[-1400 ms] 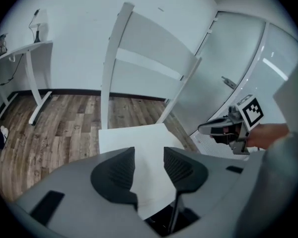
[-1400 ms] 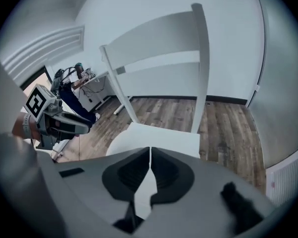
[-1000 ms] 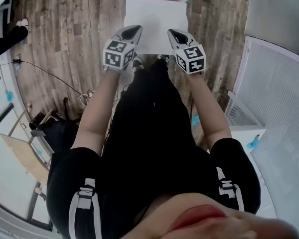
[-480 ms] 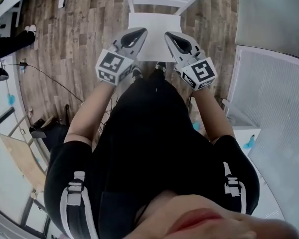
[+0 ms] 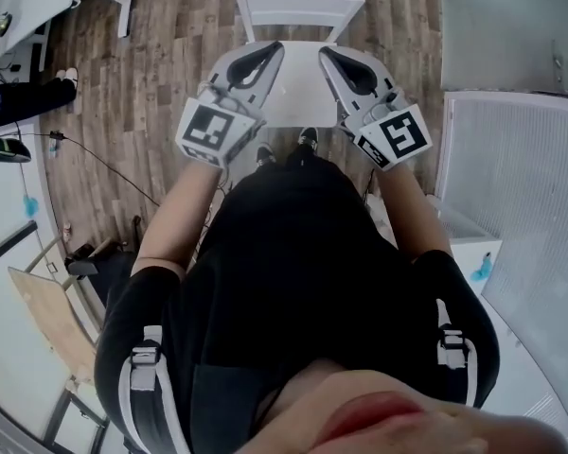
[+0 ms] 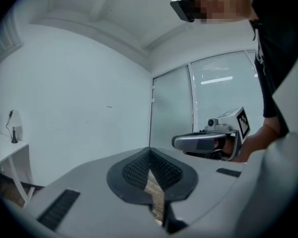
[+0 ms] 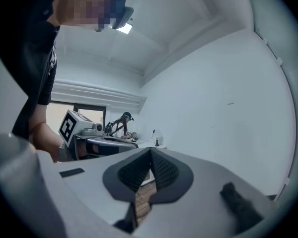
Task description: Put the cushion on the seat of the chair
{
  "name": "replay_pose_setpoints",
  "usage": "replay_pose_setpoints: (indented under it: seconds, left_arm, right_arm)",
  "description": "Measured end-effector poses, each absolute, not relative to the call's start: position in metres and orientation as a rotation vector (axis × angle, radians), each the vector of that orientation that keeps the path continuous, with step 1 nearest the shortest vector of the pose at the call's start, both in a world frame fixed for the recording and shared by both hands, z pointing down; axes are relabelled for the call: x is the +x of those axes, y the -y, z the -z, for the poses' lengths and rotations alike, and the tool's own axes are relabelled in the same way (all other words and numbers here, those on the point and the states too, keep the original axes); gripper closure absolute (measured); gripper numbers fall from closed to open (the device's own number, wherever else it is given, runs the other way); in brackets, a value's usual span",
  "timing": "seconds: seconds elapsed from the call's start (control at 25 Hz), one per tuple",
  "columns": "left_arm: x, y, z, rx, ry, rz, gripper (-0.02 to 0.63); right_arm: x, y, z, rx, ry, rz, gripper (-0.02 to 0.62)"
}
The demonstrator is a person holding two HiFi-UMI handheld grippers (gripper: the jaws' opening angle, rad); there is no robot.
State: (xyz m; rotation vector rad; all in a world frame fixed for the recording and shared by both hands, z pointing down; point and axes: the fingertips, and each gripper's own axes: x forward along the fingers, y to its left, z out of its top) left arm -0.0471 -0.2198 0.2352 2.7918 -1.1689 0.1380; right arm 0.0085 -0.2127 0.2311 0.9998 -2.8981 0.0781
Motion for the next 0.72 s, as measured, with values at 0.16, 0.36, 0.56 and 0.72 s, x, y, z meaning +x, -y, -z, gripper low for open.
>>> replay_pose_setpoints:
  seconds: [0.16, 0.36, 0.56, 0.72]
  left_arm:
    - [-0.045, 0.217, -0.223, 2.813, 1.188, -0.125, 0.595]
    - [-0.046, 0.214, -0.213, 2.83, 1.187, -0.11, 0.595]
    - [-0.043, 0.216, -0.21, 2.849, 1.186, -0.102, 0.595]
    - [-0.038, 0.217, -0.208, 2.855, 1.163, -0.099, 0.595]
  right_arm:
    - [0.012, 0.212, -0.22, 1.013, 2.906, -0.043, 0.578]
    - [0.011, 0.211, -0.208, 1.035, 2.909, -0.012, 0.579]
    - [0.015, 0.213, -0.207, 1.048, 2.904, 0.01, 0.58]
    - [0.021, 0.214, -0.207, 1.066, 2.901, -0.001, 0.579]
